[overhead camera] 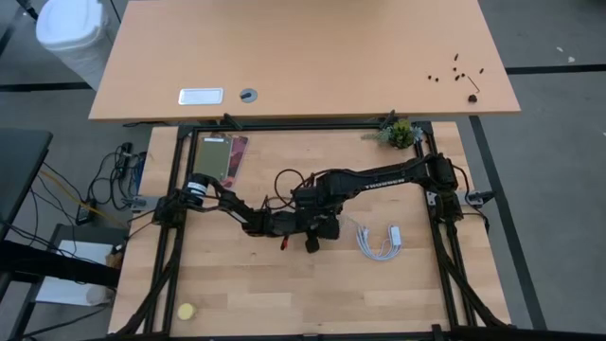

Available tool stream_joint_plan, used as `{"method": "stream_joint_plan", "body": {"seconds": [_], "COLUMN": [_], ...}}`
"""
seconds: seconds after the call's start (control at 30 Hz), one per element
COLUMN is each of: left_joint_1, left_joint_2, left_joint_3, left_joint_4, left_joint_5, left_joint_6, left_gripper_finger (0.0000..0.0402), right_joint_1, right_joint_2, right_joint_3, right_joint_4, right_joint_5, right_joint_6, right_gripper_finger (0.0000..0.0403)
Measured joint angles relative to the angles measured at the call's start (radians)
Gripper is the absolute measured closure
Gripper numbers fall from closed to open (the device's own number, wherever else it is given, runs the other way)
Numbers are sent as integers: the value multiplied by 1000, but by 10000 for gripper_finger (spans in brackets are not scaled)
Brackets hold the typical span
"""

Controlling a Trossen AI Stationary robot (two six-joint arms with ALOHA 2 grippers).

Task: Screw lightbulb
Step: Insert the white lightbulb into the desk lamp

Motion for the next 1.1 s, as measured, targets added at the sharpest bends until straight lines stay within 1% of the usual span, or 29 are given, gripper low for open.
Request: {"method": "stream_joint_plan", "body": {"seconds": [0.07,0.17,0.23,0.3,0.4,0.5,0.6,0.77,0.97,1.1], "left_joint_1": [0,0,0,0,0,-1,0,0,0,0], "left_joint_2": [0,0,0,0,0,0,0,0,0,0], "left_joint_3": [0,0,0,1,1,1,1,1,1,1], "left_joint_4": [0,0,-1,-1,0,0,0,0,-1,-1], "left_joint_5": [0,1,1,3,5,7,6,1,0,-1], "left_joint_6": [-1,-2,1,1,1,1,0,-1,0,0], "left_gripper_finger": [215,215,215,215,215,215,215,215,215,215], "right_joint_1": [0,-1,-4,-6,-6,-16,-30,-40,-39,-31], "right_joint_2": [0,0,-1,-1,-1,-1,-1,-1,-1,-1], "right_joint_3": [0,0,0,0,1,2,2,2,2,2], "right_joint_4": [-1,-7,0,-1,-4,-12,-23,-45,-48,-49], "right_joint_5": [2,3,-2,-12,-32,-79,-111,-121,-120,-113], "right_joint_6": [158,418,559,627,625,565,458,183,-204,-379], "right_gripper_finger": [141,127,119,114,113,113,110,108,107,106]}}
